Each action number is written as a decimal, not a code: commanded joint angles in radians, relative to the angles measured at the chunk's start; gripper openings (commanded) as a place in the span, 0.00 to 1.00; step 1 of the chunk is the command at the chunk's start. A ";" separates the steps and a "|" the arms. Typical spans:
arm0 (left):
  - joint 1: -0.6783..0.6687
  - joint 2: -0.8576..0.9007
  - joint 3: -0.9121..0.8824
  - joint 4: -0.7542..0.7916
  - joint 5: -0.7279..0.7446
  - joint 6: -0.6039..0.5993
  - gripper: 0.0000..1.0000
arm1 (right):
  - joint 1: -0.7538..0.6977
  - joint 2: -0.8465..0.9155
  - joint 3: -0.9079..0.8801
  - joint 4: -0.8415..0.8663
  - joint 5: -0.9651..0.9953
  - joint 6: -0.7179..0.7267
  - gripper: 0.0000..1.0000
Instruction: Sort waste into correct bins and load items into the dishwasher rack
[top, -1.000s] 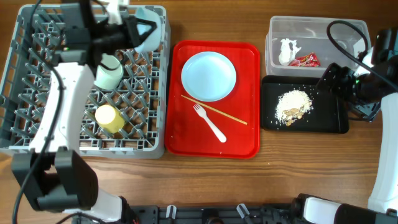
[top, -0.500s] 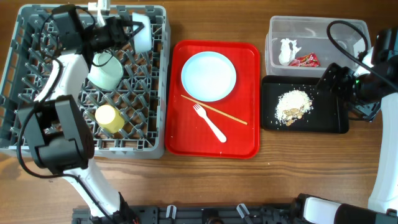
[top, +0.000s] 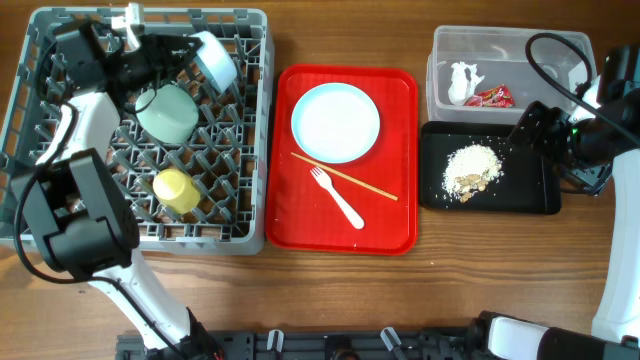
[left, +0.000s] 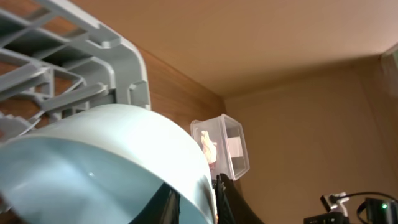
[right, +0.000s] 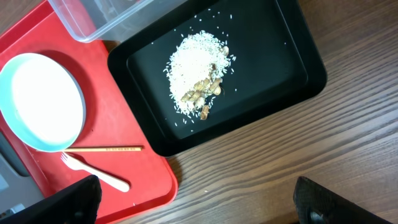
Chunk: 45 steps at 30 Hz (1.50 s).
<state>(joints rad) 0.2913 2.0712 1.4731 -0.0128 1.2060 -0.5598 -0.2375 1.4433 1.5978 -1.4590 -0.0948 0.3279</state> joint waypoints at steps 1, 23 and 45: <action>0.018 0.018 0.001 -0.028 0.014 0.002 0.19 | -0.002 -0.014 0.005 -0.001 0.017 -0.013 1.00; 0.173 -0.108 0.001 -0.043 0.107 0.002 1.00 | -0.002 -0.014 0.005 -0.001 0.017 -0.013 0.99; -0.319 -0.523 0.001 -0.872 -0.766 0.238 1.00 | -0.002 -0.014 0.005 0.000 0.017 -0.014 1.00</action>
<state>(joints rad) 0.0925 1.5738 1.4784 -0.8108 0.6506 -0.3656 -0.2375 1.4433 1.5978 -1.4586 -0.0948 0.3279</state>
